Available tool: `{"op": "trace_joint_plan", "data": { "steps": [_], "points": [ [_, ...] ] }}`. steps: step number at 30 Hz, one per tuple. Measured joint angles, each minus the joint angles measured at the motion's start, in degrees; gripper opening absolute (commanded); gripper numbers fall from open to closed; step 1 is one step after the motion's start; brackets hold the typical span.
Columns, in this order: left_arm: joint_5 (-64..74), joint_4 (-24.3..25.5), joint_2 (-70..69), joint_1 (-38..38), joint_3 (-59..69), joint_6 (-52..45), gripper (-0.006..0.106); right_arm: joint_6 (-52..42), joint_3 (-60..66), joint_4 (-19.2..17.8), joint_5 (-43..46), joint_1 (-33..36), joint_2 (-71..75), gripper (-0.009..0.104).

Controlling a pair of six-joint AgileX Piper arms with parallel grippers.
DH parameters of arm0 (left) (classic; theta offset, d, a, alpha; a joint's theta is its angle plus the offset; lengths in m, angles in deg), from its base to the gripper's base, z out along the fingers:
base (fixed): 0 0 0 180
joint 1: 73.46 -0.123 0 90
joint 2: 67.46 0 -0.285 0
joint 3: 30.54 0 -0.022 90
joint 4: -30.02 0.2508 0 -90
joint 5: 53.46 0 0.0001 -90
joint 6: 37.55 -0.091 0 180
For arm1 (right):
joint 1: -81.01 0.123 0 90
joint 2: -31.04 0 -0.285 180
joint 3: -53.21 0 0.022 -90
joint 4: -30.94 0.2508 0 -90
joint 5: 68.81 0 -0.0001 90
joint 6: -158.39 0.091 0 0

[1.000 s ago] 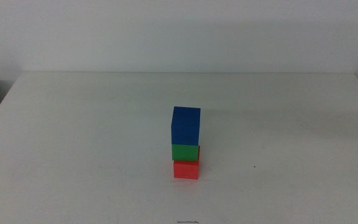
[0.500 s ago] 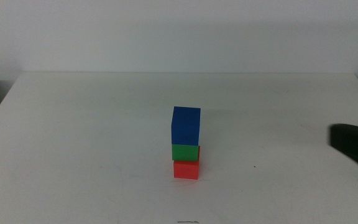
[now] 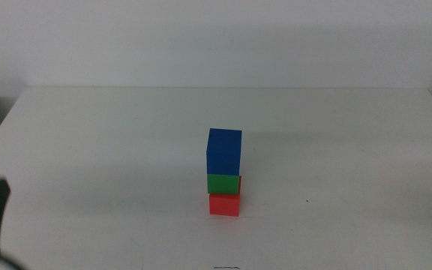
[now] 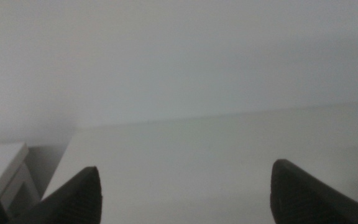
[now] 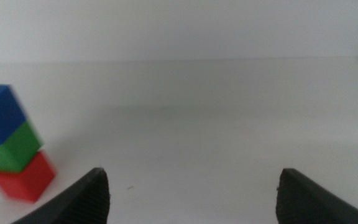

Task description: Stack red cubes first, then green, then blue cubes in a specific spot.

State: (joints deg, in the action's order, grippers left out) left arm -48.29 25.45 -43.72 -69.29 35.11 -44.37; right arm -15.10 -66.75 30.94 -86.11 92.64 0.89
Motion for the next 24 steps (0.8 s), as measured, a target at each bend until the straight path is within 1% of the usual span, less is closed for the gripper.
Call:
{"op": "trace_joint_plan", "data": {
  "steps": [5, 10, 17, 24],
  "points": [
    [-0.1, 0.0, -9.7, 0.0, 7.0, 0.0, 0.092, 0.0, 6.8, -0.3, 0.0, -5.7, 13.7, 0.074],
    [-0.1, 0.0, -15.9, 0.0, 11.3, 0.0, 0.092, 0.0, 12.1, -1.5, 0.1, -7.0, 22.0, 0.074],
    [0.3, 0.0, -16.6, 0.0, 13.3, 0.0, 0.092, 0.0, 18.4, -1.7, -0.4, -7.0, 22.9, 0.074],
    [-0.1, 0.6, -16.6, 0.0, 13.3, 0.0, 0.092, 0.0, 18.8, -1.7, -1.6, -7.0, 22.9, 0.074]
  ]
}}
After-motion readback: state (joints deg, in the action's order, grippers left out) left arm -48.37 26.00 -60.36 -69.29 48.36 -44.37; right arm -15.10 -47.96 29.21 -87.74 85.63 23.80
